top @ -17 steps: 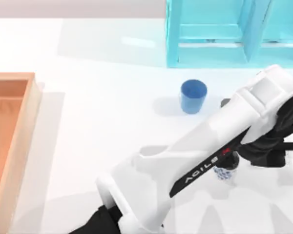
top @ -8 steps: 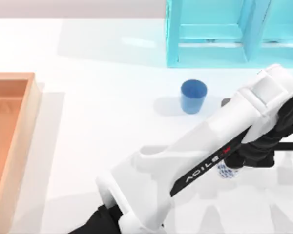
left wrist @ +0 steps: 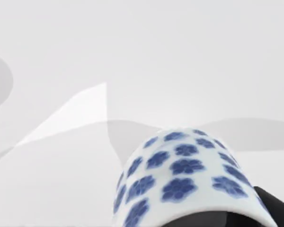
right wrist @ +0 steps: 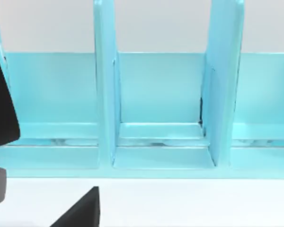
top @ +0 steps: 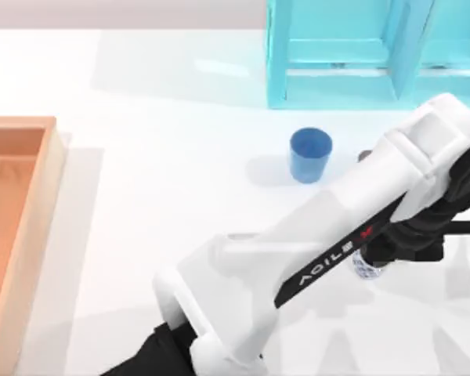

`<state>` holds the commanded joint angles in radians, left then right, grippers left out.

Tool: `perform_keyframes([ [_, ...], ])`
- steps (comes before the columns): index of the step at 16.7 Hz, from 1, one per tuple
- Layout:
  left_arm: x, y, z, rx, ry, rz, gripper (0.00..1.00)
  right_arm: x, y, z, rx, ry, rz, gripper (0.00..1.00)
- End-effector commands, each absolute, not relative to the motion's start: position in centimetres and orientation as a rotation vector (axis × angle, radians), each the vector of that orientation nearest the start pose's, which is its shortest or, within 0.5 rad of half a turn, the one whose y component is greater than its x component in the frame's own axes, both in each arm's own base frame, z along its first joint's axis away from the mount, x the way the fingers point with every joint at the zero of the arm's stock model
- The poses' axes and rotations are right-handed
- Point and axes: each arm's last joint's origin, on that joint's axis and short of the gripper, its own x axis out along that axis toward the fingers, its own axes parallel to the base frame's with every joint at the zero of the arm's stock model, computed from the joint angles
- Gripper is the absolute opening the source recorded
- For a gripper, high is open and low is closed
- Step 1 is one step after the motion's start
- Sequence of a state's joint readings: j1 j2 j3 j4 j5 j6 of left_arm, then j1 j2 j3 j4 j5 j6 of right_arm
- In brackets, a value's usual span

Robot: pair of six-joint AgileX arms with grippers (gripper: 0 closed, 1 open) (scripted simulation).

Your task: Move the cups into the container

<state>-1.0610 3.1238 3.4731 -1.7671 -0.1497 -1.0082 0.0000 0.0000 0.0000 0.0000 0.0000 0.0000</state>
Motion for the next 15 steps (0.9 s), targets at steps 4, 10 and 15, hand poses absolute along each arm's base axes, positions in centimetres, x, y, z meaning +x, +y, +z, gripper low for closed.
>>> perform_keyframes([
  [4, 27.4, -44.3, 17.6, -0.035, 1.337, -0.066, 0.00, 10.6, -0.1, 16.0, 0.000, 0.000, 0.000, 1.00],
  [10, 28.3, -43.4, 19.5, 0.002, 1.367, -0.035, 0.00, 10.6, -0.1, 16.0, 0.000, 0.000, 0.000, 1.00],
  [15, 28.4, -41.8, 22.4, -0.025, 1.345, -0.059, 0.00, 10.6, -0.1, 16.0, 0.000, 0.000, 0.000, 1.00],
])
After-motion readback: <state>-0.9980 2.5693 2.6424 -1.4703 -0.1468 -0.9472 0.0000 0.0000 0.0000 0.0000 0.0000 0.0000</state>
